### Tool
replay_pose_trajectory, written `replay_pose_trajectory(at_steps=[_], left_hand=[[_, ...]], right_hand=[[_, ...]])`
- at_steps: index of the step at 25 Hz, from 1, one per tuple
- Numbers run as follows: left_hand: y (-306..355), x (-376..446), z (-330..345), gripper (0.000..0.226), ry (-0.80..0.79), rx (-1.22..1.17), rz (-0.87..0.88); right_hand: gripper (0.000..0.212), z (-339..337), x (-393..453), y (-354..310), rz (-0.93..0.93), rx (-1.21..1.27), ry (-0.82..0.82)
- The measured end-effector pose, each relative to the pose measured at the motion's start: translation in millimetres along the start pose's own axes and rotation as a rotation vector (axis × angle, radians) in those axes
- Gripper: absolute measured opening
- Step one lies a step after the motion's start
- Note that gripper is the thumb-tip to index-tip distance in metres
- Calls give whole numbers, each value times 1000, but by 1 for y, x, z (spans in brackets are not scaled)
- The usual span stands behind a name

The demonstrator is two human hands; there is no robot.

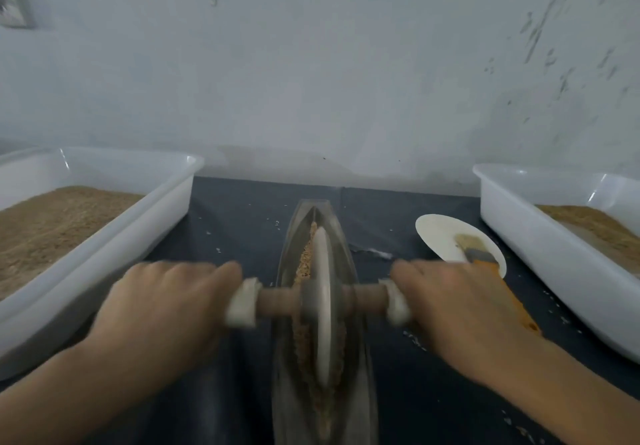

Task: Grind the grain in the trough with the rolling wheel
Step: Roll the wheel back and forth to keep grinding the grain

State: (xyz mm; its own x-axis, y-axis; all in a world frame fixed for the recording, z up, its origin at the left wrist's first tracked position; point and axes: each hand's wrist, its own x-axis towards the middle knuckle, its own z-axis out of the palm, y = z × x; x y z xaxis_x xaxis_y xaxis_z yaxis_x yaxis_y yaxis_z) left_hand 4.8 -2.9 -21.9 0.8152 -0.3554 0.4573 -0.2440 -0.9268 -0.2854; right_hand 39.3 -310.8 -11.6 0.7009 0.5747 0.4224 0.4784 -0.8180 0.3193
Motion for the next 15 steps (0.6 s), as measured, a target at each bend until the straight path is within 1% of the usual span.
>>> replay_pose_trajectory(at_steps=[1,2,3,4,5,7,9,10,11,12,13,14,15], left_hand=[[-3,19,10,45,-47,62,-39],[-7,41,20,39,-47,85,-109],[-11,64,27,29,-46,63,-190],[-15,85,29,19,-87,34,-251],[-19,101,29,13,-116,13,-274],[-21,104,30,11,-141,6,-233],[-17,71,19,17,-163,-10,-172],[-11,46,12,25,-144,-6,-121],[-4,23,1,36,-96,-4,-52],[-1,3,-8,45,-14,-41,13],[0,-11,-15,50,78,-79,65],[-1,-20,-20,50,111,-90,91],[-1,-22,-22,51,78,-76,92]], right_hand=[[41,14,20,4,43,-59,-33],[32,24,42,8,122,-73,-70],[25,32,64,13,184,-69,-82],[21,37,82,17,219,-80,-73],[21,42,95,22,230,-98,-51],[21,39,95,23,207,-87,-60],[30,32,60,16,136,-24,-95],[38,24,35,10,75,-14,-51],[48,13,12,3,27,6,18],[57,0,-5,-3,-5,28,85],[66,-10,-16,-6,-16,38,133],[72,-15,-24,-6,7,54,117],[74,-16,-26,-6,21,66,68]])
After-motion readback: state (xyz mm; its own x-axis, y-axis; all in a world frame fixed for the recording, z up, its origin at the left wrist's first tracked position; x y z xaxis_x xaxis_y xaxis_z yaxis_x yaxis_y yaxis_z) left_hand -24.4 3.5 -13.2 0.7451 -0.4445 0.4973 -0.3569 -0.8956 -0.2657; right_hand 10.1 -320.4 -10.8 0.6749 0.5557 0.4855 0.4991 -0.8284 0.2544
